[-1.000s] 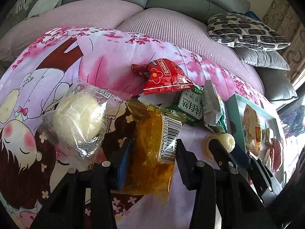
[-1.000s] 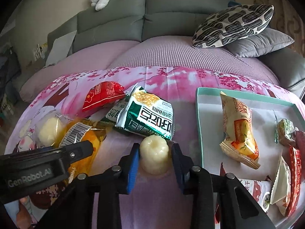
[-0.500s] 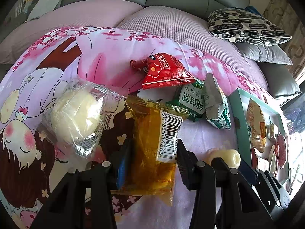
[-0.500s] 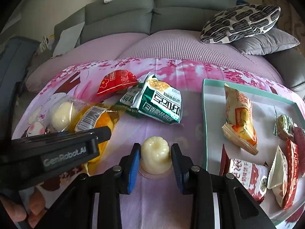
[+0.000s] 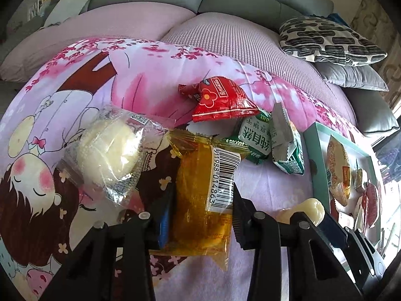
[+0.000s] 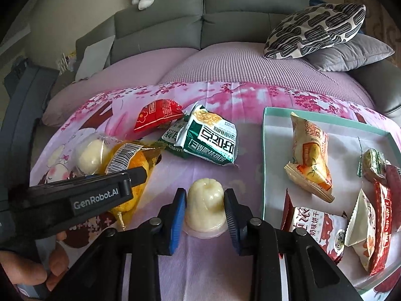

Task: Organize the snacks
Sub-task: 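Lift the pudding cup with the right gripper while the left grasps the yellow bun packet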

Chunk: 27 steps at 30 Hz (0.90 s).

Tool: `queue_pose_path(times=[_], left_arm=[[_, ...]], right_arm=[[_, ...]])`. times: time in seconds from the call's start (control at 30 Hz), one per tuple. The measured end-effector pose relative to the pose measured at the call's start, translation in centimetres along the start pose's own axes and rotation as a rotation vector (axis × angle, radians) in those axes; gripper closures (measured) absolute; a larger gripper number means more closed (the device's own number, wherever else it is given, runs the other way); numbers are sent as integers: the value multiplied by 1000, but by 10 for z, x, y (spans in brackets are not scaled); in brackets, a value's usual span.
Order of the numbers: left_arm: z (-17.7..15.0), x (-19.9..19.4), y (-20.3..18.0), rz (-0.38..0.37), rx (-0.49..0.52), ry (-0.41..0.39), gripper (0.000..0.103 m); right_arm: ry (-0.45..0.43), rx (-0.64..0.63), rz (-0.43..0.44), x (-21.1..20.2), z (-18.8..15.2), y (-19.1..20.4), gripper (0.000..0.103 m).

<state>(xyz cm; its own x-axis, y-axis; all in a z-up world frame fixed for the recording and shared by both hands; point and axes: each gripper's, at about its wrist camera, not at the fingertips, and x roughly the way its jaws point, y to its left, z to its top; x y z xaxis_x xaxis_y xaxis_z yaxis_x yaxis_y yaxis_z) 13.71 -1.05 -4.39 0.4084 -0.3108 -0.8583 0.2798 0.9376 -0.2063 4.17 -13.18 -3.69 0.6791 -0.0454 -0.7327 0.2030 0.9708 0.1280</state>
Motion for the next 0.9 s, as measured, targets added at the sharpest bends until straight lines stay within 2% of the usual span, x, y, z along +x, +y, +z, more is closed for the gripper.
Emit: queue_pose_path(times=[0.3, 0.33, 0.37, 0.73, 0.9], left_arm=[[0, -14, -1, -2, -1, -37, 62], [1, -16, -1, -2, -1, -43, 62], [1, -18, -1, -4, -2, -51, 62], [-4, -25, 6, 5, -17, -45, 62], [-9, -32, 9, 5, -24, -56, 62]], right_arm=[[-18, -15, 17, -7, 2, 3, 70], [-19, -15, 17, -8, 2, 3, 73], [-21, -15, 20, -9, 2, 3, 81], [-15, -12, 30, -15, 0, -3, 82], [-23, -6, 72, -20, 0, -4, 81]])
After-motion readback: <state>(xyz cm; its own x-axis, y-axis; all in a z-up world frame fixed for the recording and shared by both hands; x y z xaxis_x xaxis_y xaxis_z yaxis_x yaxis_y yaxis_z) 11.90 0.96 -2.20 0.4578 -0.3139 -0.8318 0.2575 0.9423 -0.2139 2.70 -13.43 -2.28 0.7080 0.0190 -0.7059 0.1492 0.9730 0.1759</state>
